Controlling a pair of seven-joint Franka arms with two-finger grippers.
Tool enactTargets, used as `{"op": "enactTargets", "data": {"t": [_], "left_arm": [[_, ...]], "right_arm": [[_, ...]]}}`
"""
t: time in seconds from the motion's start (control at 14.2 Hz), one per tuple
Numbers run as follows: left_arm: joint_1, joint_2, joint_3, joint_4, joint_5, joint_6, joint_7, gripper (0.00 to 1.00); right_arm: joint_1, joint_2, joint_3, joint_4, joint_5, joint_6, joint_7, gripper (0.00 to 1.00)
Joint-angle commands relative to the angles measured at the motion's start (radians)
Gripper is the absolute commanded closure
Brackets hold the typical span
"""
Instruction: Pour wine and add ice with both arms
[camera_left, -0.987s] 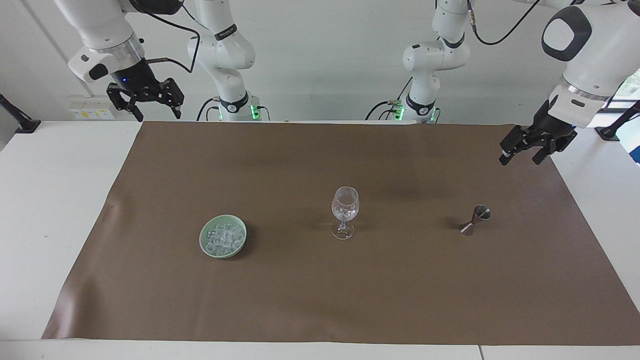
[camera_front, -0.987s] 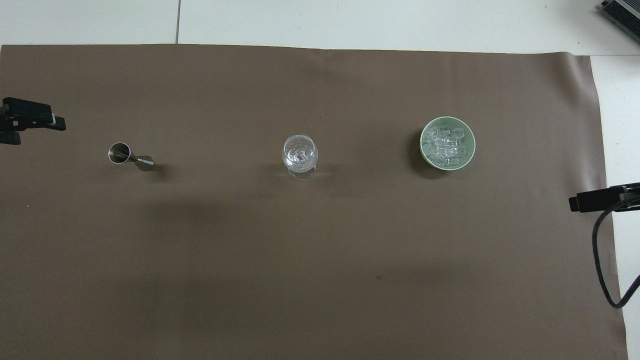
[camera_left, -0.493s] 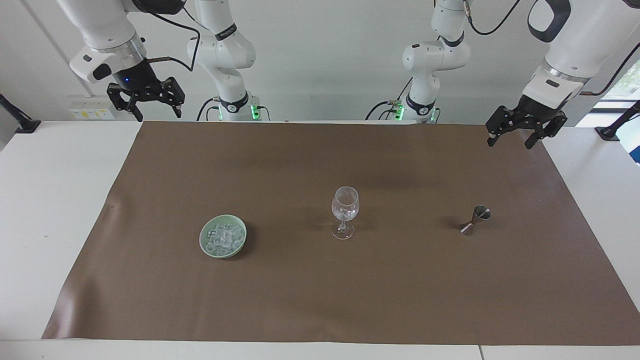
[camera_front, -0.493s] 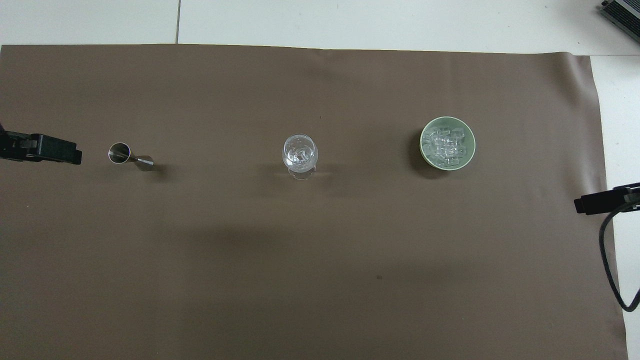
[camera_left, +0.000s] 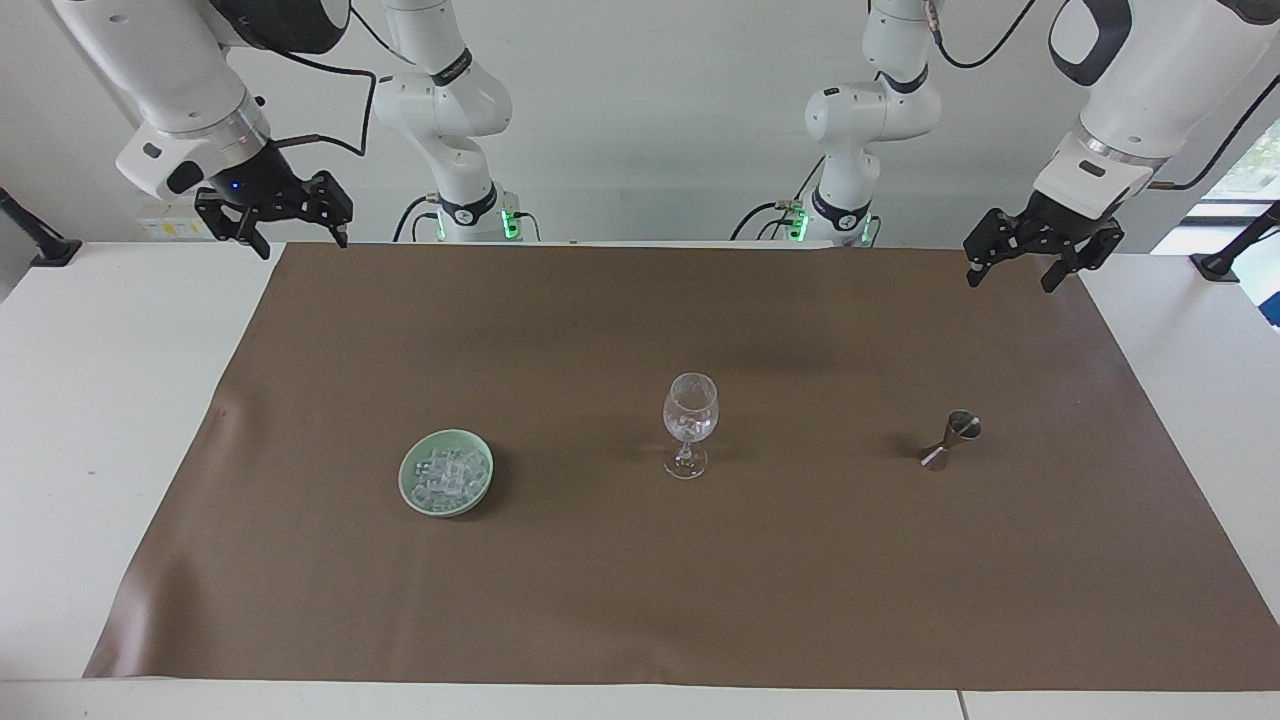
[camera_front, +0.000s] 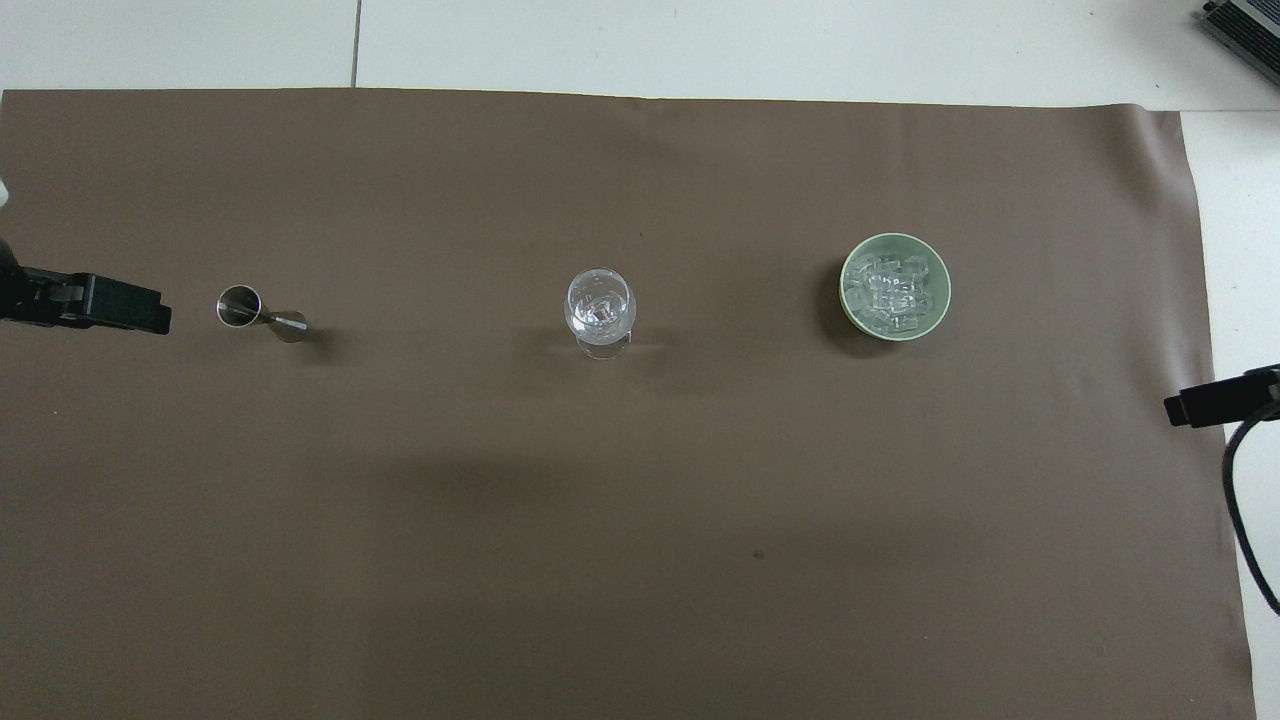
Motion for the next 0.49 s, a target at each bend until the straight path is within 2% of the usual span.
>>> {"op": "enactTargets", "data": {"t": [0.0,0.42], "left_arm": [[-0.010,-0.019,0.006,0.002,0.025,-0.052,0.015,0.00],[0.000,-0.022,0.008,0.003,0.023,-0.068,0.014,0.00]], "right_arm": [[-0.004,0.000,-0.011,0.027,-0.013,-0.032,-0.018,0.00],[-0.006,-0.006,-0.012,0.044,-0.005,-0.024,-0.009,0.00]]}}
